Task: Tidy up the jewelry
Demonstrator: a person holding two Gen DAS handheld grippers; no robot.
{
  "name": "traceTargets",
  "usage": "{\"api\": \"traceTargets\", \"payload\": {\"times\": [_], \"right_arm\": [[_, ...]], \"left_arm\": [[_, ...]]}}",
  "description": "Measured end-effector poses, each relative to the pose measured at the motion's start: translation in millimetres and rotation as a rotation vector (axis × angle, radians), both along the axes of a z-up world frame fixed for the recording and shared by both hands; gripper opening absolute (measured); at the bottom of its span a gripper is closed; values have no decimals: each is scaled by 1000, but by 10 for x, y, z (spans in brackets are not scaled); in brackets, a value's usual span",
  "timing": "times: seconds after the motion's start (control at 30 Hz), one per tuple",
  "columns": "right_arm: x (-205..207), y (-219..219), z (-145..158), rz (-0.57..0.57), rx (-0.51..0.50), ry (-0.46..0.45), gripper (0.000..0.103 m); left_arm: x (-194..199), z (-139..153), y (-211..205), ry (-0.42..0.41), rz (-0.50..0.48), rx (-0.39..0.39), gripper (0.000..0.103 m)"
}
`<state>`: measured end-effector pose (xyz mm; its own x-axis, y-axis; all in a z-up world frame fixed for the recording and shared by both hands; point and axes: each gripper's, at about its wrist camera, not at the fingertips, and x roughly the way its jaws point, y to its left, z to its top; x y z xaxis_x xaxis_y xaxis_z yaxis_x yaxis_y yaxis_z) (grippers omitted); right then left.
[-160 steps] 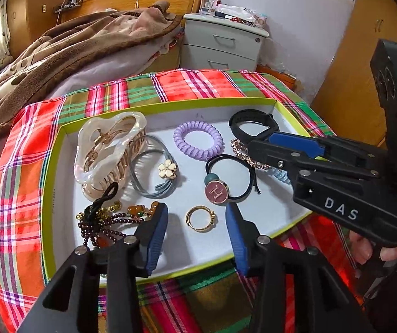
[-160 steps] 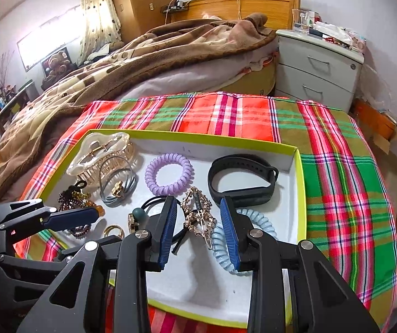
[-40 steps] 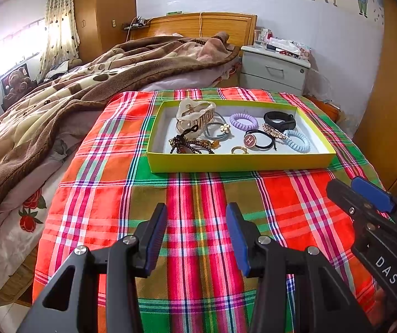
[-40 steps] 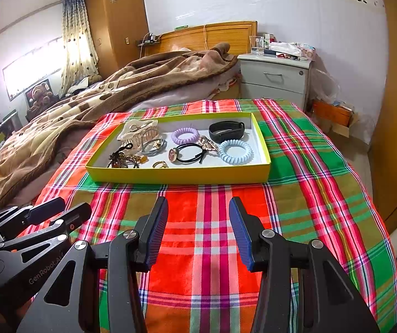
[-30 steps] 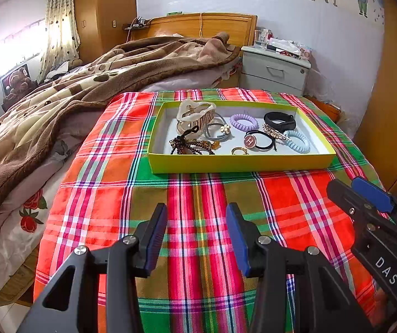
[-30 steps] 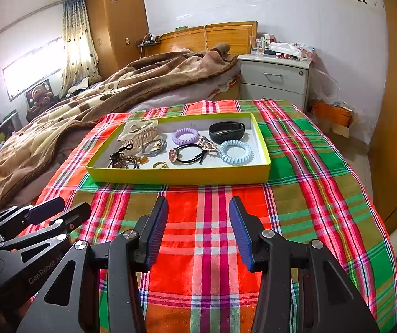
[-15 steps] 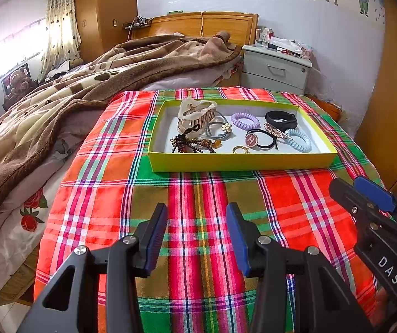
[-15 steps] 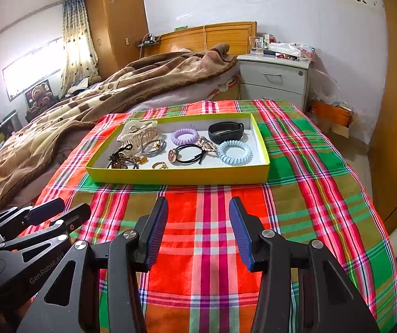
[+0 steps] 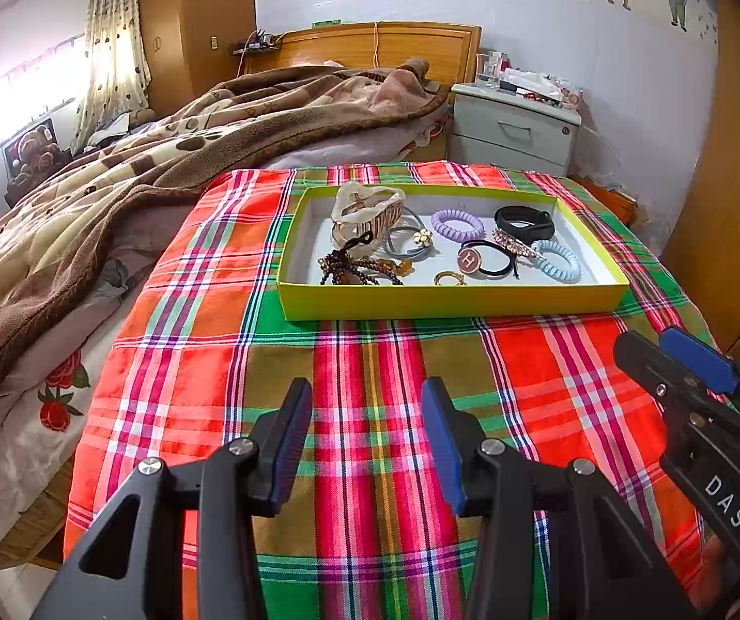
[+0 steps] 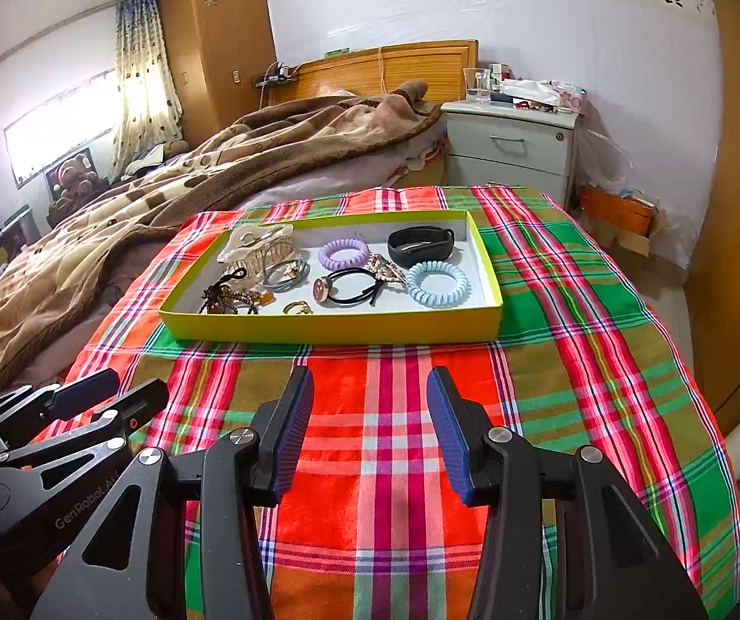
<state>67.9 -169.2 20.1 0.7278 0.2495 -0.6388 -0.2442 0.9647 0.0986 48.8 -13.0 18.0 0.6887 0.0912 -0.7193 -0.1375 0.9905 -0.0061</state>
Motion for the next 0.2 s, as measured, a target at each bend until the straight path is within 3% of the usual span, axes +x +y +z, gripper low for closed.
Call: {"api": "traceTargets", "payload": {"times": [0.2], "right_arm": [[1, 1, 2, -1, 1, 0, 46]], "left_arm": [[-3, 4, 2, -5, 8, 2, 46]]}}
